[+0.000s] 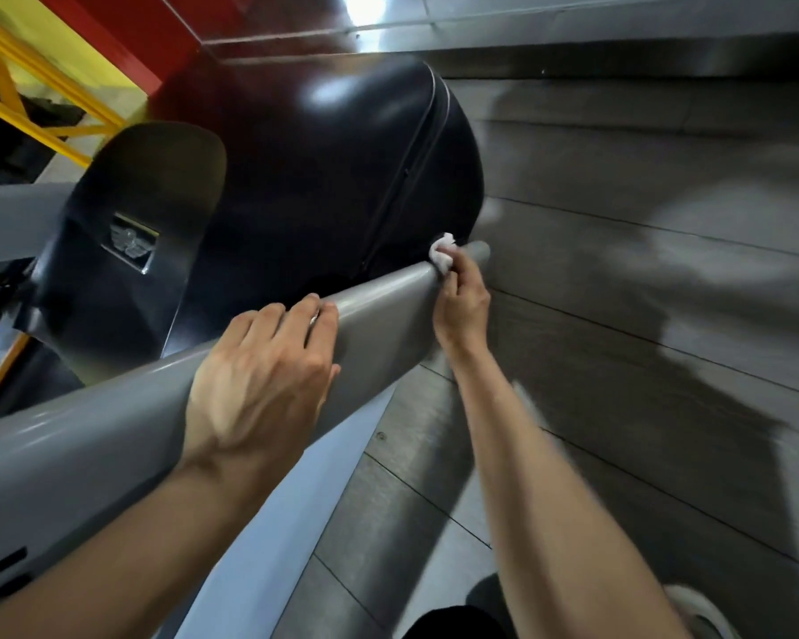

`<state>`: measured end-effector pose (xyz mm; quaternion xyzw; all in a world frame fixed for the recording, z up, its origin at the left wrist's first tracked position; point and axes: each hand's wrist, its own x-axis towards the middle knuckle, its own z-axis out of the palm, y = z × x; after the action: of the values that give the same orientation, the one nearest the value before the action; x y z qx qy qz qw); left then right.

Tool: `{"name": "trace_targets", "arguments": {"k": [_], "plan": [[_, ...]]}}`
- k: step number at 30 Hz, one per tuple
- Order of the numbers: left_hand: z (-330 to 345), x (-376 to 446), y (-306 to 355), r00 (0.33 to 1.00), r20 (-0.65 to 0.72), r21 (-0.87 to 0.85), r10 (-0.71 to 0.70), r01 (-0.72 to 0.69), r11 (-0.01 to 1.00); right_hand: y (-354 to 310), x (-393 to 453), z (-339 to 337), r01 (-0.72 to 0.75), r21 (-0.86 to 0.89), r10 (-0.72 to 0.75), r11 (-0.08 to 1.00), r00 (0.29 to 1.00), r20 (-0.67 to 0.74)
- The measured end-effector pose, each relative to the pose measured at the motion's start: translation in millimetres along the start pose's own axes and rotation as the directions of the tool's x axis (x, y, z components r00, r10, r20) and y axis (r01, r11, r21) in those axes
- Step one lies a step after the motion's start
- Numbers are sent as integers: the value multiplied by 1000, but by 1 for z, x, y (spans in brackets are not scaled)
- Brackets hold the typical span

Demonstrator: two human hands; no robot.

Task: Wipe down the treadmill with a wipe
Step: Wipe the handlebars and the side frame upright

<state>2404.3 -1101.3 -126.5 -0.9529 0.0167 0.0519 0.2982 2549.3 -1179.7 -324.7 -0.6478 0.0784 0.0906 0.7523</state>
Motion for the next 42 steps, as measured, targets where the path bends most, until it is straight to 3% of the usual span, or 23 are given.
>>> {"name": "trace_targets", "arguments": {"k": [3,6,10,14,16,18,19,21,24,27,30,32,35,37,40,42], "plan": [[-4,-2,0,1000,10,-10,6,-6,1000,-21,-60,23,233,45,-234,971,972,33],[-18,-16,-4,999,-11,-16,-50,50,999,-43,-116,47,447,147,-458,882,887,52],[-44,-69,-27,982,-31,49,-188,189,981,-77,-187,68,529,140,-546,837,822,161],[-57,-120,-51,979,-35,36,-203,204,978,-79,-201,68,626,185,-650,757,750,122],[-60,-132,-58,983,-14,33,-184,184,982,-56,-176,66,514,146,-522,846,853,21],[-59,-135,-61,987,-5,57,-164,164,985,-28,-150,58,180,201,-170,963,983,-68],[-59,-135,-61,988,-1,76,-157,157,985,-18,-144,56,54,213,-31,976,993,-110],[-58,-135,-60,988,-2,102,-156,156,983,-10,-153,63,-41,221,80,974,982,-171],[-60,-138,-61,987,-17,156,-159,160,975,-29,-230,96,132,237,-71,962,966,-247],[-59,-140,-60,986,-43,167,-163,168,972,-43,-308,119,284,363,-223,887,954,-199],[-60,-142,-60,985,-43,161,-165,170,972,-24,-332,123,422,182,-396,888,904,-159],[-60,-142,-60,985,-44,159,-170,175,972,-14,-318,119,385,137,-357,912,914,-194],[-61,-143,-59,985,-40,158,-166,171,973,-1,-277,121,157,194,-79,968,930,-358],[-61,-143,-58,987,-36,165,-156,160,973,-9,-263,117,47,302,72,952,926,-370],[-62,-145,-60,985,-51,138,-167,172,975,-44,-310,124,41,418,72,907,965,-251],[-62,-144,-60,981,-62,102,-183,189,977,-69,-363,127,122,497,-52,859,987,-153]]}}
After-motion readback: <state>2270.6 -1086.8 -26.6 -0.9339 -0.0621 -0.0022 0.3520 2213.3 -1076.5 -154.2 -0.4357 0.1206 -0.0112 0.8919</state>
